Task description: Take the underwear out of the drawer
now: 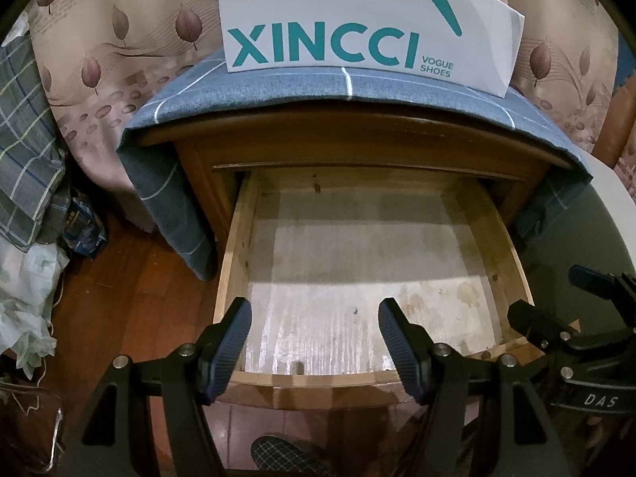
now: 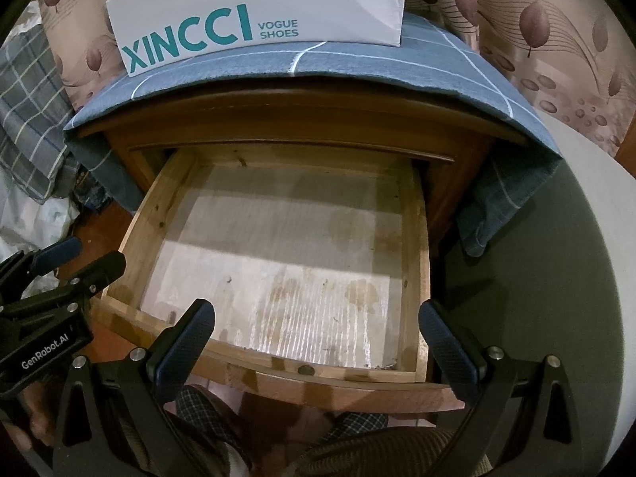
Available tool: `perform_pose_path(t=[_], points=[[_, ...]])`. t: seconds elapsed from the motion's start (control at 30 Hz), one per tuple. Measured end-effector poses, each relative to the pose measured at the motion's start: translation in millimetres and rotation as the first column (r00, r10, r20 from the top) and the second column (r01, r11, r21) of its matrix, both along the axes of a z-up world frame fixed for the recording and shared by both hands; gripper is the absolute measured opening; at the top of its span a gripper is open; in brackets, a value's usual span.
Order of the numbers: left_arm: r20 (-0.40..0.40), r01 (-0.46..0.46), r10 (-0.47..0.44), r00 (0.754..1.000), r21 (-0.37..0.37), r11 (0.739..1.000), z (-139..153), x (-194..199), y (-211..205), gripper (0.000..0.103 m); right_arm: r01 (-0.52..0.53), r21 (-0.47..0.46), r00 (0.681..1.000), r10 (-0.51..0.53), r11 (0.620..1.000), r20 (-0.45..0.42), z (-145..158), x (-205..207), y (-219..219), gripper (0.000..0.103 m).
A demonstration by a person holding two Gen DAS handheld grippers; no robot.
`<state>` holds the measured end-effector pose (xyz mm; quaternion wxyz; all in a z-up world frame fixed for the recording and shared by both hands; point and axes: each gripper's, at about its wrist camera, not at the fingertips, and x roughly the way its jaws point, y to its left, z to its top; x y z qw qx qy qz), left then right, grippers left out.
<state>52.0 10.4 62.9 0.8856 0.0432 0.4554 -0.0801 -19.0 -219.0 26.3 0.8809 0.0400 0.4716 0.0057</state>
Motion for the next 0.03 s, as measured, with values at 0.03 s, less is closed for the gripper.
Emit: perform_pose_path(t=[0.03], points=[[-0.003, -0.003, 0.003, 1.000, -0.001, 1.000, -0.1, 0.7, 0.4, 0.068, -0.001, 0.004, 1.000, 0.001, 1.000, -0.001, 0.5, 0.0, -0.5, 0.101]])
